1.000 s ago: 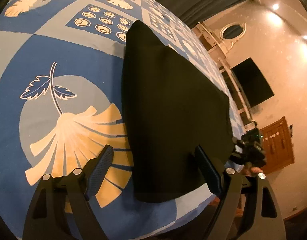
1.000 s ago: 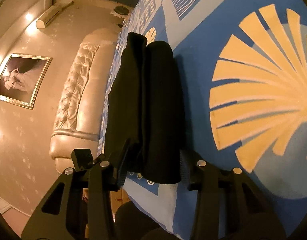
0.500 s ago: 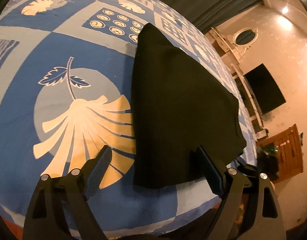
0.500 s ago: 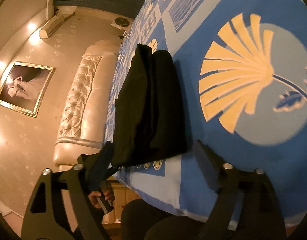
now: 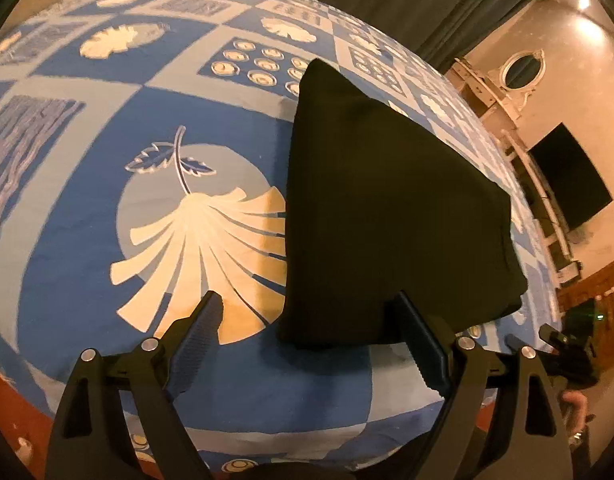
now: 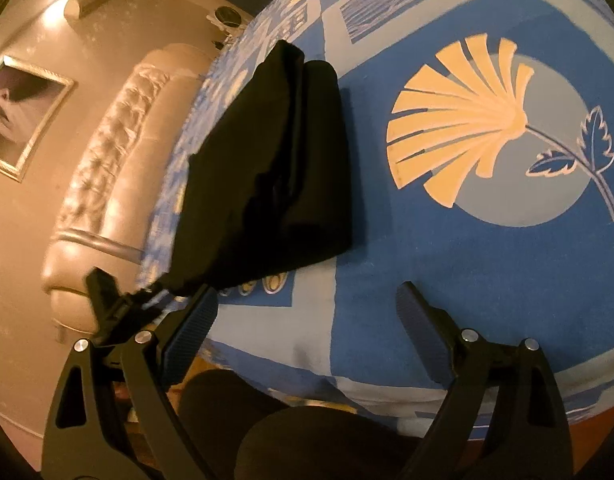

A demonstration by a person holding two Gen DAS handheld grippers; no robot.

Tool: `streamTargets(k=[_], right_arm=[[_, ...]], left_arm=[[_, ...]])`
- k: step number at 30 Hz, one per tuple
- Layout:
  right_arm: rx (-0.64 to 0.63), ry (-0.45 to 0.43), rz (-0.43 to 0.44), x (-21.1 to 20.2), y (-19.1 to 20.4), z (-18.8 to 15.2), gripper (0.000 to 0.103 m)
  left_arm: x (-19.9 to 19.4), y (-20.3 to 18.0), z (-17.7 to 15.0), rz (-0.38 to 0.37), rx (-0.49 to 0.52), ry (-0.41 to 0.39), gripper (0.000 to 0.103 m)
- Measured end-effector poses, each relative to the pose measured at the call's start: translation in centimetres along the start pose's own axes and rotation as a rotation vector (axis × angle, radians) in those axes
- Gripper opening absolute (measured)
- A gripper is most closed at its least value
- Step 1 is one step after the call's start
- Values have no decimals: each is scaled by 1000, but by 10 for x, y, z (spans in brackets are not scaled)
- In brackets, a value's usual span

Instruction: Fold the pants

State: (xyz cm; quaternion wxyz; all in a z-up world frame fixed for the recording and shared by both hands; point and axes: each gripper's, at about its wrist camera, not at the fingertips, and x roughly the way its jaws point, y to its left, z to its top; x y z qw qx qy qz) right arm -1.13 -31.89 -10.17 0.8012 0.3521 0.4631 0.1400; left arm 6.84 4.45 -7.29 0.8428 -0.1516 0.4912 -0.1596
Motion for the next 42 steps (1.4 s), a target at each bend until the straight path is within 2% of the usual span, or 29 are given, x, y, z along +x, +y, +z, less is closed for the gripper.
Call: streamTargets(k=[7,15,19,25,42], right_arm=[[-154,-80,-258,17,41,-20,91],[-305,-203,-362,20,81,-46,91],[-346,-240,-378,13,92,-50,91],[-360,-280,-392,5,97,-56,91],[-431,-277,-417,10,119,-66,91]], left_arm=[[-23,-32,-12,142,154,-87,86],[-56,-64,-22,207,208,-234,86],[-68,-67,-25,251,219,-277,86],[-74,-74,-29,272,236,-270,86],[-65,-85,-33,293,253,-251,86]])
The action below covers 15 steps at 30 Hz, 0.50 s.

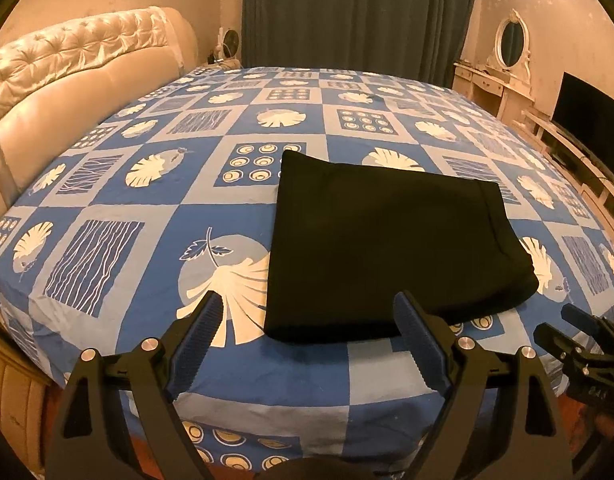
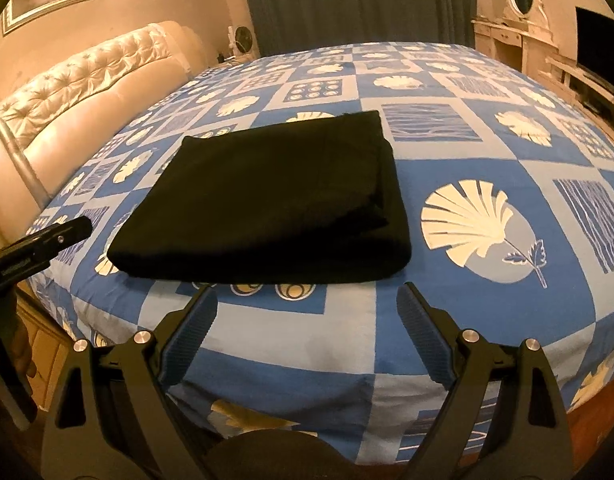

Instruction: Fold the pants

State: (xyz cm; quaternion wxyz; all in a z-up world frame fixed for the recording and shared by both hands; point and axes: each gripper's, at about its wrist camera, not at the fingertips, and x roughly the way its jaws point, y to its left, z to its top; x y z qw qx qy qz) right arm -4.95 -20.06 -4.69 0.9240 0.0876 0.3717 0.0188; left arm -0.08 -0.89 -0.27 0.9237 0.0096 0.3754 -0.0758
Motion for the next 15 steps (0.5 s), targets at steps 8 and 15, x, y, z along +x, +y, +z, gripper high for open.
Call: streamTargets(k=[8,15], right_arm=[[-19,-31,3,-9,7,11,91],[-10,-31,3,-8,7,17,91]], left_arm=[[-5,-3,0,45,8,-28,87],[-14,-6,0,42,33,-93,87]])
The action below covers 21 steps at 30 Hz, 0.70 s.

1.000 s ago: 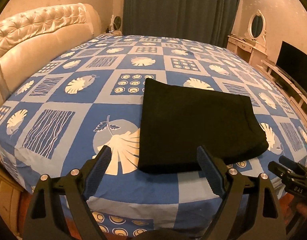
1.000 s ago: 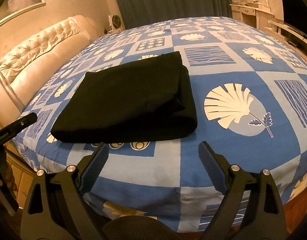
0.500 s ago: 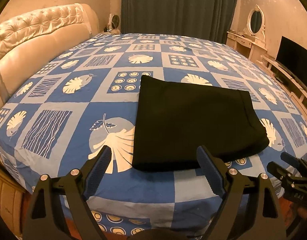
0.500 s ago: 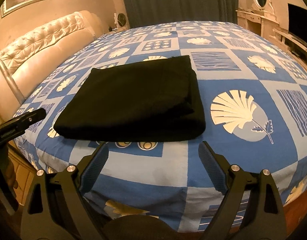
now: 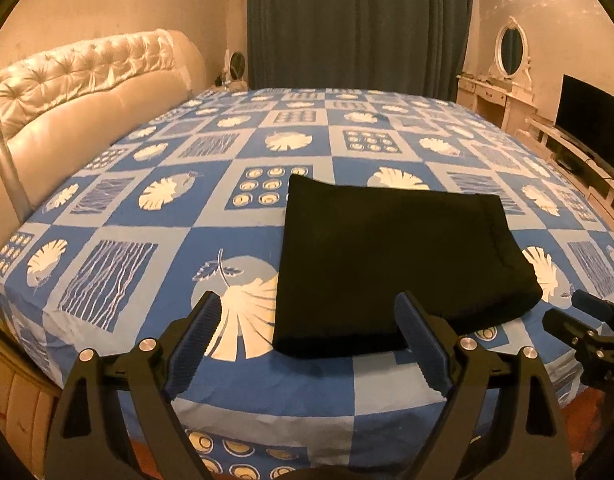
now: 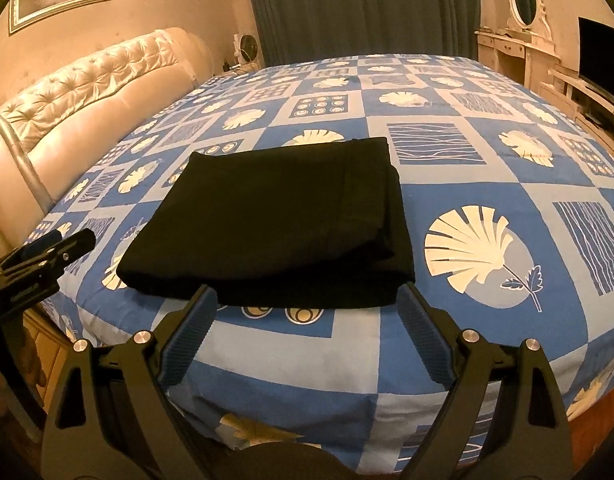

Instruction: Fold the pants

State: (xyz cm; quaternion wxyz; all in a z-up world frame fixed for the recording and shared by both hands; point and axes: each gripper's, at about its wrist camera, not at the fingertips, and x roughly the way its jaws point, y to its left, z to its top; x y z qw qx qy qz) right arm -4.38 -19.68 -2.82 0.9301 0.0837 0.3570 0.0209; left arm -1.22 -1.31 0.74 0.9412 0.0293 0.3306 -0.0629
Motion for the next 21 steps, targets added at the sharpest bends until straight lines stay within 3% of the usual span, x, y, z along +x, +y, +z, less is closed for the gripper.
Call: streamTargets(k=[9,21], right_arm=[[-3,10,7,3,1,2,91],[-9,31,16,10,1,1,91]], left_arm=[[-2,-3,1,16,8,-18,87],[1,3,3,-3,-32,19,87]])
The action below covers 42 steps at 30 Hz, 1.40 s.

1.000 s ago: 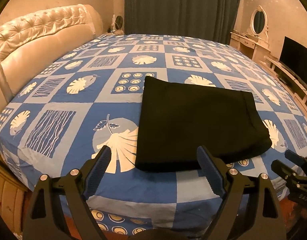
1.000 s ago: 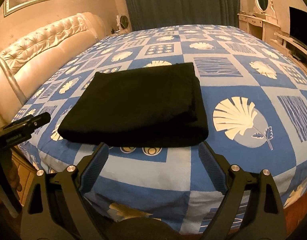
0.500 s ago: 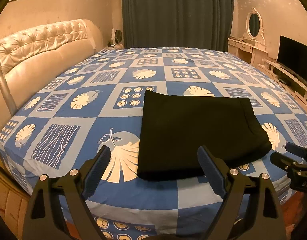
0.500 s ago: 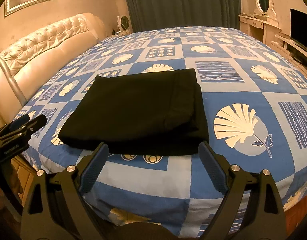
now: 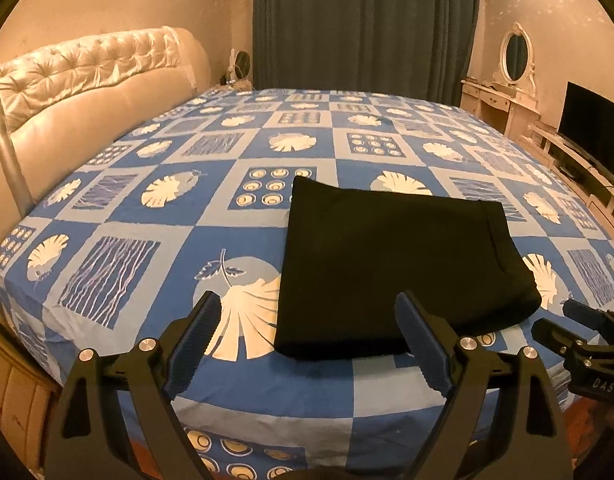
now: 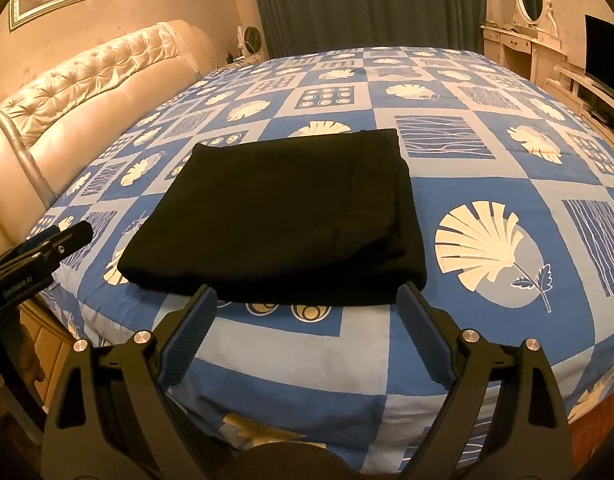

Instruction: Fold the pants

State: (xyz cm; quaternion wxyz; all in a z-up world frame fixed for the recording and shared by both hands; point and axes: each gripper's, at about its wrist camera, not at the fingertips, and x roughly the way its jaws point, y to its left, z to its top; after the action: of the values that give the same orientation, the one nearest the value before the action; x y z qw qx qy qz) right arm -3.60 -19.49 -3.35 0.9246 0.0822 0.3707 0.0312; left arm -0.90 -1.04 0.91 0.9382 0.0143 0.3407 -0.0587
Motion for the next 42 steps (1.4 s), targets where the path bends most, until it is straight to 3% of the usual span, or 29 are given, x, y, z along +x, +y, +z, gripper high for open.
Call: streamTargets(k=[6,20,24,28,34,37,42], right_arm=[[6,4,-1,2,-2,-2,91],[17,-2,0,-1,-9,1,91],[20,4,4,-1,-11,1,91],[21,7,5,0,-11,-1,91],[33,20,15,3,-11,-5,91],[35,17,11,1,-13,-5,91],[52,13,7,-1,-21,-5,91]], left_arm=[[2,-2,-1,16,11,19,87],[-10,-4,2,-68,-7,-30,90],[-12,-5,-1,3,-54,-35,90],[-5,-9,-2,1,-35,63,90],[-8,-19,-3,-17,73,55,90],[-8,-17,-4,3,37,37,90],[-2,-14,-4,-4,21,71,90]])
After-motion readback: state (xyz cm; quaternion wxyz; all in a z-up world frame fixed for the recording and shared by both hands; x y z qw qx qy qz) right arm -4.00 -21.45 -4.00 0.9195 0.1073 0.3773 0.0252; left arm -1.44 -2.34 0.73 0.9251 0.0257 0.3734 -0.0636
